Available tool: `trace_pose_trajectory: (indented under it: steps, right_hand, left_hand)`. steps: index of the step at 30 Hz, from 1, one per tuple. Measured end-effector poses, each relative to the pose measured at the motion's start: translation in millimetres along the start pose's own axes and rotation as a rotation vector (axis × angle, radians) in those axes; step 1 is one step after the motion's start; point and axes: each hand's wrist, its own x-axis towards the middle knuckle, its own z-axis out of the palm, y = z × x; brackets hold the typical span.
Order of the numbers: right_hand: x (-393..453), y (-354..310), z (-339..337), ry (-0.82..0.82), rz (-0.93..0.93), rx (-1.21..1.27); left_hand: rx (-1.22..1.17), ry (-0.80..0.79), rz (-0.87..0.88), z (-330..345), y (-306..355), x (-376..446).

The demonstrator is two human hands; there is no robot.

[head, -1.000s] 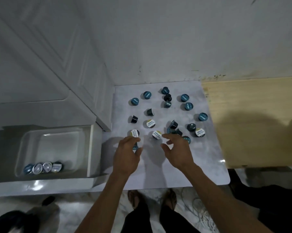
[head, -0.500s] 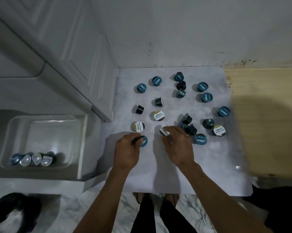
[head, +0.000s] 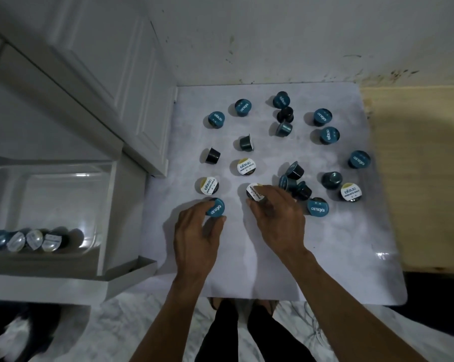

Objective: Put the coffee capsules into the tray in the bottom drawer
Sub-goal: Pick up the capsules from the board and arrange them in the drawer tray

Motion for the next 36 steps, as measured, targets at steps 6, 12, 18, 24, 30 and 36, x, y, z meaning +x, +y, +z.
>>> trace_pose_trajectory:
  steps: [6, 12, 18, 24, 30, 36]
  right_hand:
    - [-0.5, -11.8, -16.6, 0.052, -0.031, 0.116]
    - [-7.3, -51.0, -63.9, 0.077, 0.020, 0.222]
    - [-11.5, -118.3, -103.2, 0.039, 0.055, 0.343]
    - [-15.4, -216.8, -99.9, -0.062, 0.017, 0.485]
    - [-16.7, -299.8, -33.6, -0.203, -0.026, 0.501]
    - [-10.8, -333.6, 54.4, -0.326, 0.008, 0.273]
  left_hand:
    - [-0.025, 0.028, -0.033, 0.7, 6.1, 3.3]
    - [-0.084, 0.007, 0.035, -35.3, 51.1, -11.1]
    - [-0.187, 0.029, 0.110, -121.4, 96.9, -25.0]
    - [-0.185, 0.133, 0.137, -229.3, 83.0, -16.0]
    - [-0.107, 0.074, 0.020, -311.0, 4.9, 24.8]
    - [0.012, -0.192, -0.018, -338.3, -86.1, 86.5]
